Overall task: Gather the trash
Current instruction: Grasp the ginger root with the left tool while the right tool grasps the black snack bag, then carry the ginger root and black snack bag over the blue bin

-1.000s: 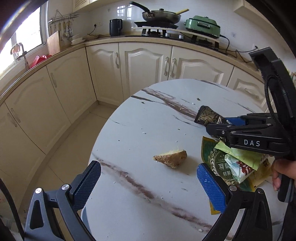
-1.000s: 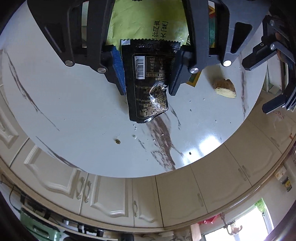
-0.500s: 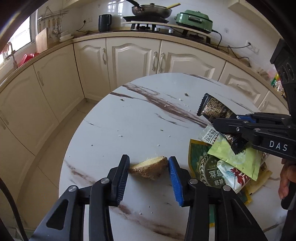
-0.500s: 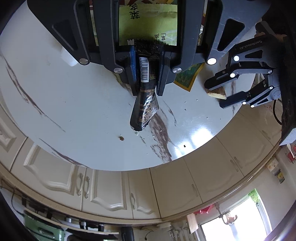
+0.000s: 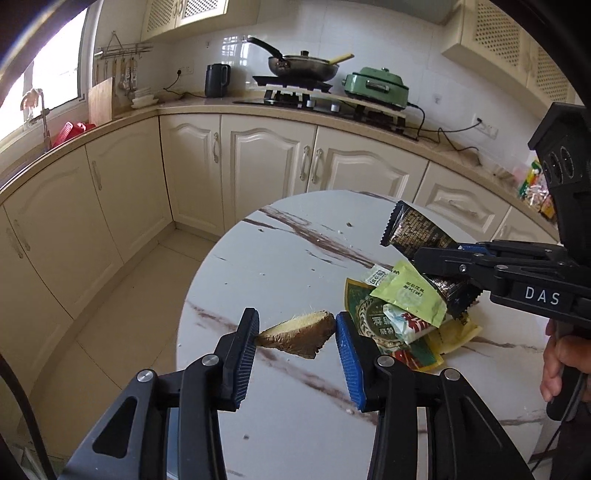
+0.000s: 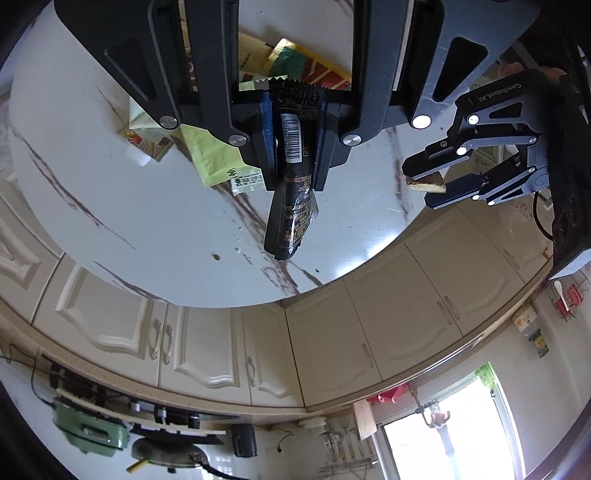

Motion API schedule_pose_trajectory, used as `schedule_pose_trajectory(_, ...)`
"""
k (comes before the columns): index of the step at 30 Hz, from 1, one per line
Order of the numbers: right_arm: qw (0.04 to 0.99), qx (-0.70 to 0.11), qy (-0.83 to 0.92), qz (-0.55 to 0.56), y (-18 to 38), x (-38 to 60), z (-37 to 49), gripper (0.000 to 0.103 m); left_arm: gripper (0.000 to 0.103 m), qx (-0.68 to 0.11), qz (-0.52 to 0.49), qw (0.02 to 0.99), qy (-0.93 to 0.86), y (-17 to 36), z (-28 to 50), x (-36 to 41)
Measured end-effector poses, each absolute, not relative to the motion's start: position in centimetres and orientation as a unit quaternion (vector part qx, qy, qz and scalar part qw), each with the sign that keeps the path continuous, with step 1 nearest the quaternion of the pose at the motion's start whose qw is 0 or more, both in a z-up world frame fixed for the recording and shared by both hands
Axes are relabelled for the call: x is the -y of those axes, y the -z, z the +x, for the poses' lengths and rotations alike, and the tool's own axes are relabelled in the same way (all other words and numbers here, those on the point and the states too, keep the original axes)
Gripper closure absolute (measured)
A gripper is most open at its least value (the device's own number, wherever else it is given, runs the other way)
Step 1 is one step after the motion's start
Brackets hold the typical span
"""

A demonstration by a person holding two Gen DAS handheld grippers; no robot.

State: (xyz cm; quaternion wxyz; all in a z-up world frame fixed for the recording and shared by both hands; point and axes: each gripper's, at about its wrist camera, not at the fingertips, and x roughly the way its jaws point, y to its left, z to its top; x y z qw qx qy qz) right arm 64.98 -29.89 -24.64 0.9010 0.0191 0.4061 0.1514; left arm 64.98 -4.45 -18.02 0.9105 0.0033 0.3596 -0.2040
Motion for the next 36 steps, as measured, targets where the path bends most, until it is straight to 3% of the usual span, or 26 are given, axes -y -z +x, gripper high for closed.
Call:
schedule_pose_trajectory(8,0.9,-0.379,-0.215,-0.001,22.3,19.9,60.0,0.086,0.065,-0.333,-0.024,0.929,0.161,16.2,56.8,-5.4)
schedule_pose_trajectory(16,0.872,-0.387,-0.3,-0.001,25.4,6.6,58.5,0.085,0.065,-0.351,-0.052,0.933,0.067,19.0,51.2,-17.4)
schedule_pose_trajectory(24,0.83,-0.468,-0.304,0.005,36.3,-2.9,62.6,0.084,0.065,-0.436,-0.093,0.895,0.028,28.1,51.8,-24.1)
schedule_pose_trajectory(36,0.783,-0.581,-0.222,0.005,52.5,-3.7,70.2,0.078,0.064,-0.556,-0.099,0.823,0.054,41.8,57.4,-21.7)
